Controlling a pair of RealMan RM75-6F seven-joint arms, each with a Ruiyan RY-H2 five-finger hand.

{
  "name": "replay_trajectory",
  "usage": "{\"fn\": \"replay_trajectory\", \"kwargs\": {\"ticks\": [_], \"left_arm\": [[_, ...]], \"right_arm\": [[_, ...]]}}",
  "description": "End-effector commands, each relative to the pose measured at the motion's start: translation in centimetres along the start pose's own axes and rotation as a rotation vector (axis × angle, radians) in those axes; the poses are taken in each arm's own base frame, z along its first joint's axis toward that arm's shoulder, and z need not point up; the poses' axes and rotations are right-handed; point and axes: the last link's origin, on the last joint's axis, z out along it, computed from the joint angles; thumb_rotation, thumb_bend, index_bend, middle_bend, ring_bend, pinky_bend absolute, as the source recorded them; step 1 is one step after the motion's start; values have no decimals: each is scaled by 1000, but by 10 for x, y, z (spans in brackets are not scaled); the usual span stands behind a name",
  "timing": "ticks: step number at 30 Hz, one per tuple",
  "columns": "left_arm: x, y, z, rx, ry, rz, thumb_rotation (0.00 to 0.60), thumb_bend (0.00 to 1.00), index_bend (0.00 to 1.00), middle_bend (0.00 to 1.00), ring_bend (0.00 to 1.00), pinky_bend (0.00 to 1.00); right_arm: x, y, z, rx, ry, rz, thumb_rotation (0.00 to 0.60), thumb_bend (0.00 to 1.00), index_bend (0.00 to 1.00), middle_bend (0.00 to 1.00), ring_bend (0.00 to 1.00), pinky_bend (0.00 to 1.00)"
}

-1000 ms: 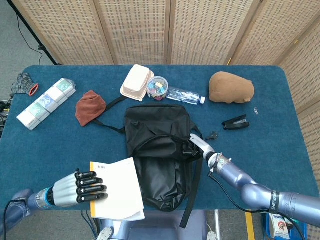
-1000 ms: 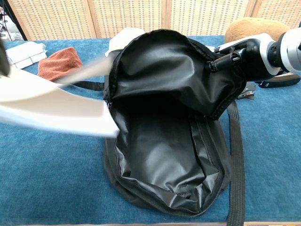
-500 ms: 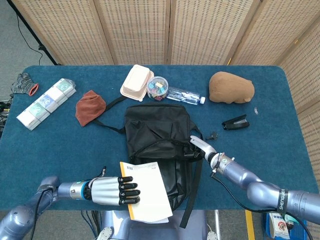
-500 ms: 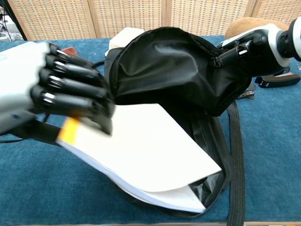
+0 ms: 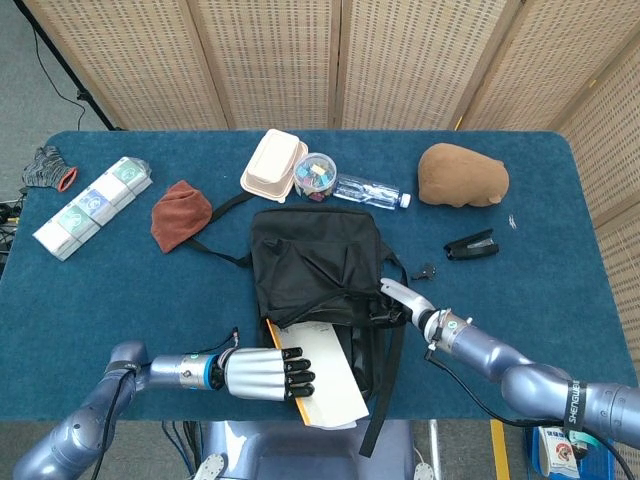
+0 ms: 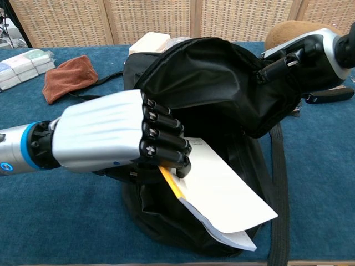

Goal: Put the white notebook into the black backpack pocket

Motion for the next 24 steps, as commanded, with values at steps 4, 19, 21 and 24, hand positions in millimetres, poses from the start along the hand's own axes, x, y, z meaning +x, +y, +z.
{"fn": "replay_trajectory", "kwargs": {"ticks": [4, 19, 21, 24], "left_arm": [[-12, -6, 5, 19, -69, 23, 600, 485, 780, 599, 526, 687], [-36, -30, 14, 88, -239, 119, 600, 484, 781, 599, 511, 687], [-37, -35, 13, 113, -250, 126, 600, 484, 781, 599, 506, 688], [-38, -39, 11, 143, -264, 135, 600, 483, 773, 582, 490, 688]], "right_arm": [[-2, -2, -6, 1, -24, -6, 600, 937, 595, 556, 311, 50], [-15, 2, -15, 8, -69, -14, 600, 940, 596, 556, 311, 50], [-14, 2, -15, 12, -62, -11, 600, 939, 596, 556, 311, 50], [-13, 3, -14, 13, -55, -4, 600, 939, 596, 557, 311, 50]]}}
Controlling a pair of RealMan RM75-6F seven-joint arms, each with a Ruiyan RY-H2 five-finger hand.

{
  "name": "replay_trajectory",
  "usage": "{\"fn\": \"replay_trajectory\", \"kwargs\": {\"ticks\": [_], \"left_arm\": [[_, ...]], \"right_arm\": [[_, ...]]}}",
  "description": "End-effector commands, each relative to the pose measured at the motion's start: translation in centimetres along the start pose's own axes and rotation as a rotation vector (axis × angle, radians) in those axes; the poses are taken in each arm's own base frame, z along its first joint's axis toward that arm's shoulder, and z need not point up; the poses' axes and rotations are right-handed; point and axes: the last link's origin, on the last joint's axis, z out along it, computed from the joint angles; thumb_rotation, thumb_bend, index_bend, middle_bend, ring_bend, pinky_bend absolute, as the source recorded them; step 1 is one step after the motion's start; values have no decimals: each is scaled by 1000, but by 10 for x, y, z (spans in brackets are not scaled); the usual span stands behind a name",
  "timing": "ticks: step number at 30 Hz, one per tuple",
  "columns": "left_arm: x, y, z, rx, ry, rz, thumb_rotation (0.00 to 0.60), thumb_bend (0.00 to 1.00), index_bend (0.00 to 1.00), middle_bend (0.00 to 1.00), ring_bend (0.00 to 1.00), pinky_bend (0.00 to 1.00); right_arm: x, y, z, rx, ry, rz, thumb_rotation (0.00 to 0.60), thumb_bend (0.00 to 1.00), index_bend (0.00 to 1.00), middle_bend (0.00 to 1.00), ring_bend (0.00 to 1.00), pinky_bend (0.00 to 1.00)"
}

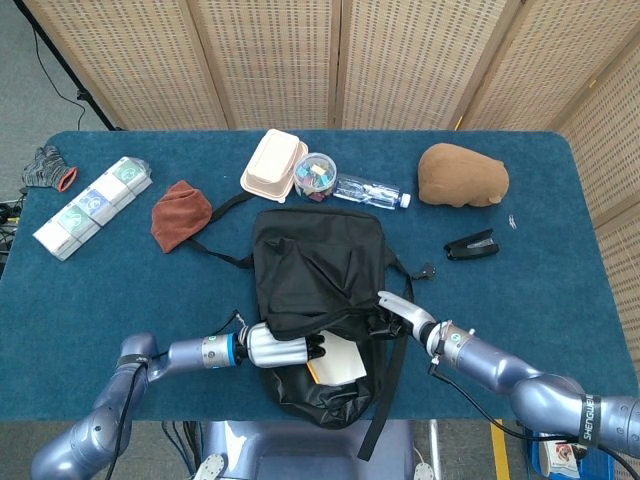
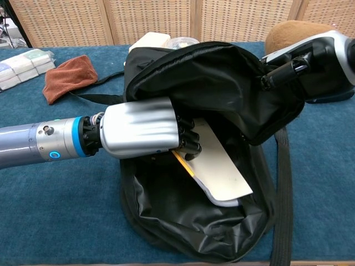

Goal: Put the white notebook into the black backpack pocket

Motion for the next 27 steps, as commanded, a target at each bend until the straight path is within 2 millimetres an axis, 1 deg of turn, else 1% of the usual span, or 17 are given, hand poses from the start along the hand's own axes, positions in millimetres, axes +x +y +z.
{"fn": "replay_trajectory", "kwargs": {"ticks": [1, 2, 3, 7, 8, 9, 10, 11, 12, 13, 15, 17, 18, 21, 27], "left_arm": [[-3, -6, -1, 32, -23, 13, 600, 478, 752, 558, 472, 688], [-4, -7, -2, 39, -33, 18, 600, 471, 724, 533, 453, 688], [-5, -7, -2, 43, -40, 21, 600, 454, 665, 483, 415, 685], [-9, -9, -5, 58, -66, 9, 600, 351, 381, 261, 268, 633], [-9, -9, -6, 60, -65, -2, 600, 331, 339, 230, 251, 628], [-8, -9, -7, 62, -62, -9, 600, 300, 287, 197, 232, 627], [-7, -9, -9, 64, -55, -20, 600, 269, 246, 176, 220, 626], [-6, -9, -11, 64, -51, -25, 600, 250, 226, 165, 213, 625], [-4, -9, -13, 65, -43, -33, 600, 225, 207, 156, 206, 624], [-3, -10, -16, 66, -34, -43, 600, 205, 199, 149, 201, 622], [0, -10, -22, 70, -19, -61, 600, 174, 194, 143, 195, 617], [3, -10, -30, 67, -6, -79, 600, 142, 191, 140, 190, 613], [9, -7, -45, 59, 19, -121, 600, 127, 191, 139, 188, 613], [15, -5, -61, 49, 43, -169, 600, 110, 191, 139, 185, 613], [34, -2, -95, 64, 125, -287, 600, 108, 192, 139, 194, 613]], "right_arm": [[2, 1, 1, 1, 6, 5, 600, 939, 596, 557, 311, 50], [2, 1, 1, 2, 7, 6, 600, 939, 596, 557, 311, 50], [2, 1, 1, 2, 7, 7, 600, 939, 596, 557, 311, 50], [3, 1, 3, 5, 14, 4, 600, 937, 587, 549, 302, 50], [4, 1, 3, 6, 17, 5, 600, 936, 565, 532, 286, 50], [4, 1, 4, 9, 19, 7, 600, 932, 503, 483, 241, 43], [4, 1, 4, 17, 24, 10, 600, 888, 406, 394, 172, 28], [4, 0, 4, 23, 27, 9, 600, 836, 332, 314, 119, 18], [3, 0, 4, 36, 36, 1, 600, 748, 229, 190, 53, 4], [2, 0, 5, 49, 40, -10, 600, 664, 144, 84, 14, 0], [1, 0, 5, 66, 43, -16, 600, 617, 51, 8, 0, 0], [1, -1, 5, 84, 52, -29, 600, 603, 9, 0, 0, 0], [4, -1, 6, 98, 73, -60, 600, 598, 1, 0, 0, 0], [5, 0, 6, 110, 91, -72, 600, 596, 0, 0, 0, 0], [5, 0, 6, 115, 106, -78, 600, 595, 0, 0, 0, 0]]}}
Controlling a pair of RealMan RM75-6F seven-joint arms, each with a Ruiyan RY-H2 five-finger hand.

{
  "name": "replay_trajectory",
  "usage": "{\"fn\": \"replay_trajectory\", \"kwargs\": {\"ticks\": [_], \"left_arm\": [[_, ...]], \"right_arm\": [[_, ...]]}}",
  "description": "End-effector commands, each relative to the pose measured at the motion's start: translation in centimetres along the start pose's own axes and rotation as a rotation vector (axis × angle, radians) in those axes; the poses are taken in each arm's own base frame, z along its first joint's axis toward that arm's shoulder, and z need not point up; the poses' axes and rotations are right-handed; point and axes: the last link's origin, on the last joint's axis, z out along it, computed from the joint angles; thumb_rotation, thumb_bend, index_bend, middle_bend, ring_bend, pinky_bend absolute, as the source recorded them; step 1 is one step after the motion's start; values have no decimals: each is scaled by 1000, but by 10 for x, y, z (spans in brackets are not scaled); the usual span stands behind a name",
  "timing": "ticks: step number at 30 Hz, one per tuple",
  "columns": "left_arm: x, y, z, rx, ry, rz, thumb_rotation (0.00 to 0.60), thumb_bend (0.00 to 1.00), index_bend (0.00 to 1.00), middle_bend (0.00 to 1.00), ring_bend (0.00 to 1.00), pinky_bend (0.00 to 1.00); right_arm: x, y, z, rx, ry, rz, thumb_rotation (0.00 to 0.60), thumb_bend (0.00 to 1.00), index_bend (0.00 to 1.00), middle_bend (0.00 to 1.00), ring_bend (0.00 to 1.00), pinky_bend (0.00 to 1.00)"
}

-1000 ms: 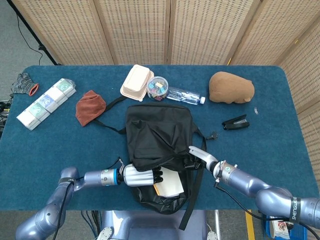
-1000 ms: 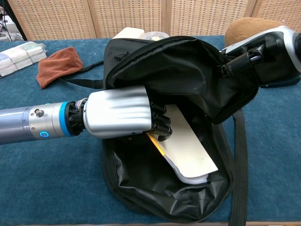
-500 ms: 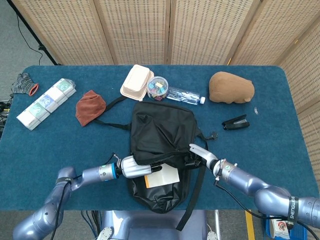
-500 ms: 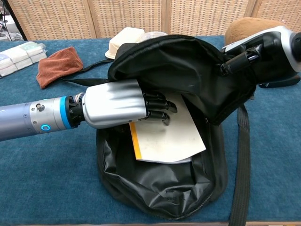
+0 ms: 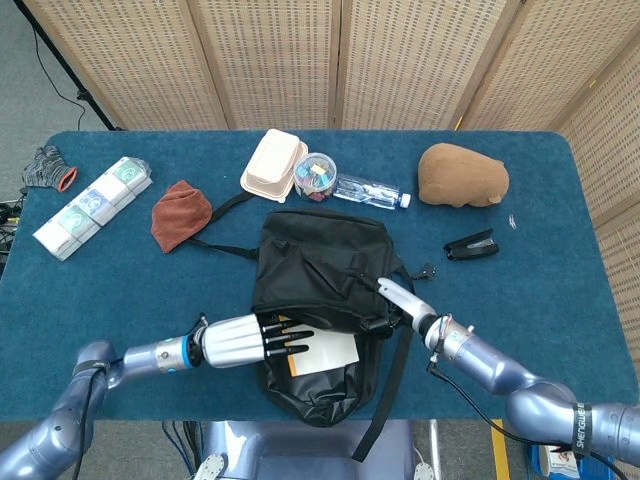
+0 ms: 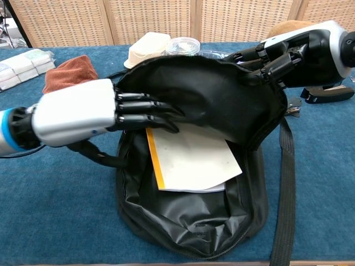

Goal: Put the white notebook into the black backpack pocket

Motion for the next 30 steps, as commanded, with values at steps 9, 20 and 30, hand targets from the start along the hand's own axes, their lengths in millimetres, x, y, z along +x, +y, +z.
{"fn": "replay_trajectory", "kwargs": {"ticks": [9, 20, 30], "left_arm": [[66, -3, -92, 117, 213, -128, 600, 108, 247, 178, 232, 613], [101, -48, -199, 704, 200, -9, 600, 110, 51, 14, 18, 270], [100, -67, -241, 1087, 108, -116, 600, 104, 0, 0, 0, 111]], "right_arm": [[-3, -7, -4, 16, -2, 9, 600, 591, 0, 0, 0, 0], [1, -8, -23, 59, 34, 7, 600, 523, 0, 0, 0, 0], [15, 25, -49, 67, 167, -323, 600, 0, 0, 0, 0, 0]]}}
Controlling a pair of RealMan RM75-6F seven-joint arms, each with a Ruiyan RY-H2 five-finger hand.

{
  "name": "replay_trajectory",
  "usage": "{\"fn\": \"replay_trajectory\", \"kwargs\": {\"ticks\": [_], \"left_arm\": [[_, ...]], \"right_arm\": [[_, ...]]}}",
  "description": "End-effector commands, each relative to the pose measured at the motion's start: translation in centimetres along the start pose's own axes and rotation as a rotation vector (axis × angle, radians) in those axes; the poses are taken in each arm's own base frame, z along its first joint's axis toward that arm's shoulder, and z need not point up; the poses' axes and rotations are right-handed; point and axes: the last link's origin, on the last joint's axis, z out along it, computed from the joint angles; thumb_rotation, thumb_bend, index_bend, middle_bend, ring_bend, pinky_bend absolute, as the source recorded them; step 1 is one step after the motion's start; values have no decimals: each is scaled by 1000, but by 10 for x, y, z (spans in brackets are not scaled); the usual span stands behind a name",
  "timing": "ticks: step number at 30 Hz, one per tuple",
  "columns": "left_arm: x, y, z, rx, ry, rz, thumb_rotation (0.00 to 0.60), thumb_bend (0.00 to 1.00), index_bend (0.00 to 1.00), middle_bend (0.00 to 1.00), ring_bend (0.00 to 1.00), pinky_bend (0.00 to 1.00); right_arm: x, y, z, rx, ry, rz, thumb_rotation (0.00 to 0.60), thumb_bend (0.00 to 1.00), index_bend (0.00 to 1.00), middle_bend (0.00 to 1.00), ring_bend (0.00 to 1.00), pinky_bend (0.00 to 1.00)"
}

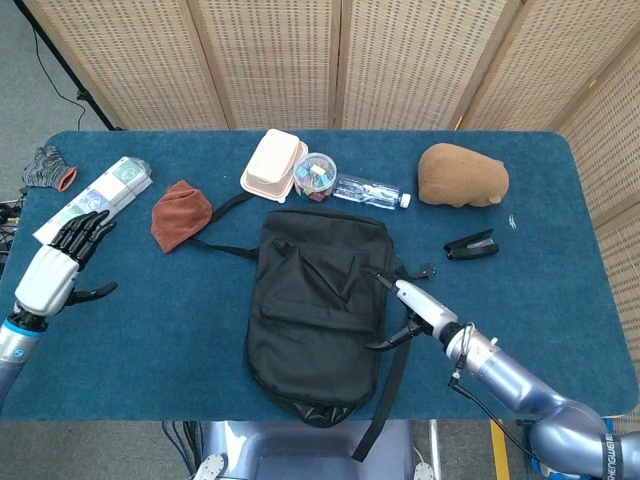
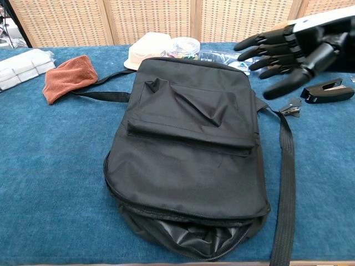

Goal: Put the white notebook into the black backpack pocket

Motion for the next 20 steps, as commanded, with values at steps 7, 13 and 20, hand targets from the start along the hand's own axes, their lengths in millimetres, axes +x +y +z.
{"fn": "replay_trajectory", "kwargs": {"ticks": [7, 13, 20], "left_arm": [[26, 5, -19, 316, -54, -124, 600, 104, 0, 0, 0, 35], [35, 27, -38, 444, -114, -192, 600, 104, 0, 0, 0, 6], [40, 43, -67, 551, -118, -223, 600, 104, 0, 0, 0, 0]], "right_arm": [[32, 60, -53, -65, 284, -534, 600, 0, 0, 0, 0, 0], [53, 102, -103, -171, 533, -714, 600, 0, 0, 0, 0, 0], [42, 144, -159, -244, 788, -808, 600, 0, 0, 0, 0, 0]]}}
